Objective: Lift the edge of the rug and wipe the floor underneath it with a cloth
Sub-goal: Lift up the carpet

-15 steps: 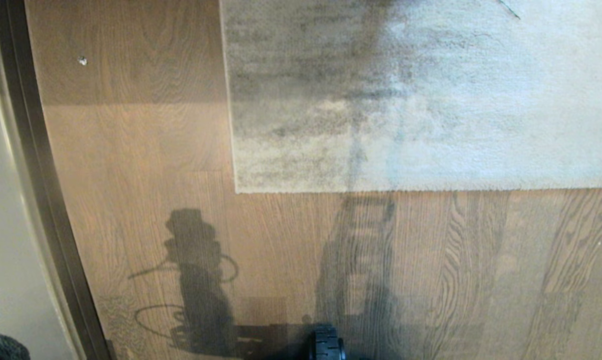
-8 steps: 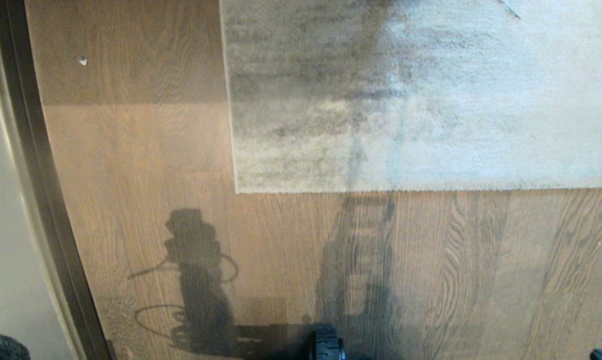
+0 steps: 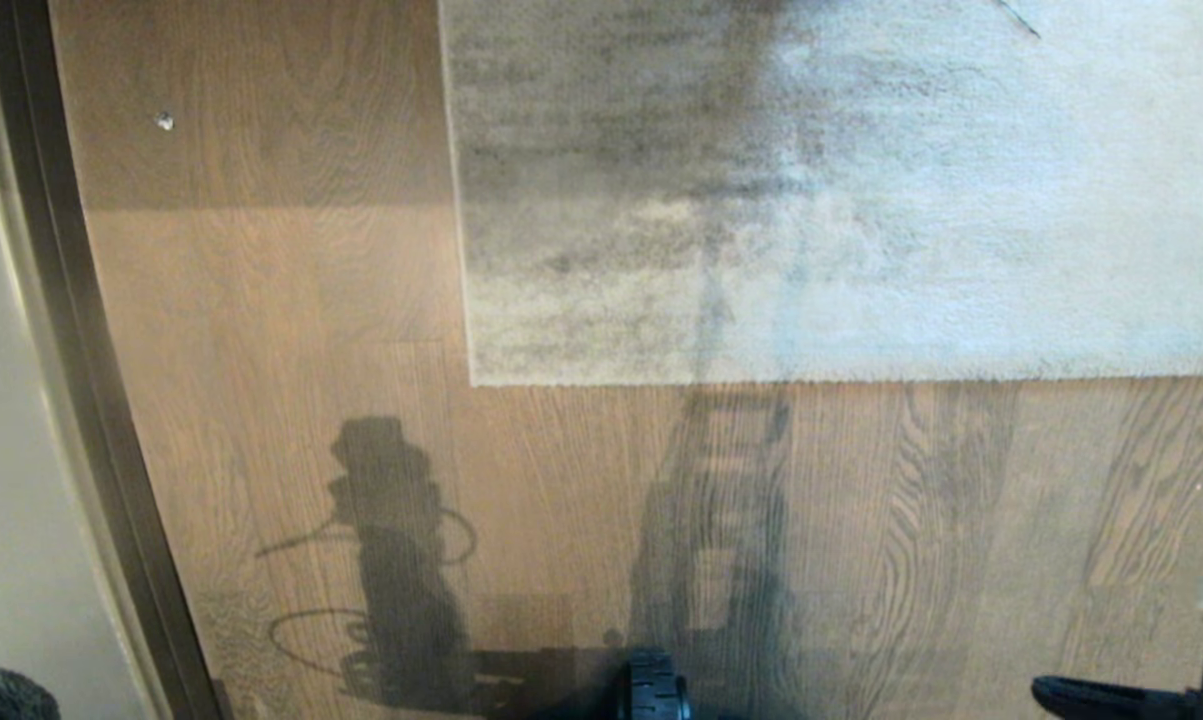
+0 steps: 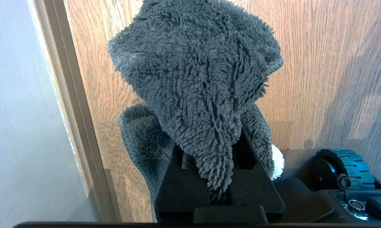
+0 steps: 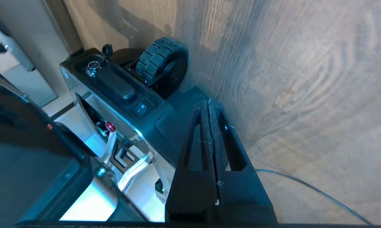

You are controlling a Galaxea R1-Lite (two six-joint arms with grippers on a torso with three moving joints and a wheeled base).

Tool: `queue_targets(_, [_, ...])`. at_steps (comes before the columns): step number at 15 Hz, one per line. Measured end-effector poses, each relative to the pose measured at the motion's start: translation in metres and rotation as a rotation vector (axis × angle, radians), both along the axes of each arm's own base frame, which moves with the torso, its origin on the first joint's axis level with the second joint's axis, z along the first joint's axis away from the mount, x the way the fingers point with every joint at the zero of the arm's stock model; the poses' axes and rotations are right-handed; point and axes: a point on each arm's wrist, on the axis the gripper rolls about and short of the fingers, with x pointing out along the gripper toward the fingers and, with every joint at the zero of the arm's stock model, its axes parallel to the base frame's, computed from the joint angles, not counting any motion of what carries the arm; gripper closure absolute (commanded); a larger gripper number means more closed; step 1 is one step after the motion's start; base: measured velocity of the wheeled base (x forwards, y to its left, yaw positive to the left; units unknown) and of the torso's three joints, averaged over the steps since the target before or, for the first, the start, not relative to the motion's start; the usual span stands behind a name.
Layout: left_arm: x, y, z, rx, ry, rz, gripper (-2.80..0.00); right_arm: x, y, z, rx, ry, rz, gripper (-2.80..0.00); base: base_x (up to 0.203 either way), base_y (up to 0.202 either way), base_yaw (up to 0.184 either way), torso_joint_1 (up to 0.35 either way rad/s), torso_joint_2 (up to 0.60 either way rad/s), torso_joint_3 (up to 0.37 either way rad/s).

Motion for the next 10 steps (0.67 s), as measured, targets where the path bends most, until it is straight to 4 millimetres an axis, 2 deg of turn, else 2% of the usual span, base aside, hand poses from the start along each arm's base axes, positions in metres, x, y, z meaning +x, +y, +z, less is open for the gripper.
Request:
queue_targets(3, [0.0, 0.0, 0.0, 0.0, 0.0, 0.0, 0.0, 0.038, 0.007, -0.007, 0.018, 0.022, 0.024, 0.0, 0.0, 0.0, 0.0, 0.0, 0.0, 0.0])
queue_targets(6, [0.0, 0.0, 0.0, 0.0, 0.0, 0.0, 0.0, 0.08, 0.021, -0.014, 0.046, -0.033, 0.002, 0.0, 0.0, 0.0, 0.0, 0.0, 0.0, 0.0])
queue_targets(8, [0.0, 0.0, 0.0, 0.0, 0.0, 0.0, 0.0, 0.102, 0.042, -0.012, 0.097, -0.108, -0.046, 0.0, 0.0, 0.0, 0.0, 0.0, 0.0, 0.0])
queue_targets(10, [0.0, 0.0, 0.0, 0.0, 0.0, 0.0, 0.0, 0.115, 0.071, -0.004, 0.179, -0.171, -0.11, 0.0, 0.0, 0.0, 0.0, 0.0, 0.0, 0.0])
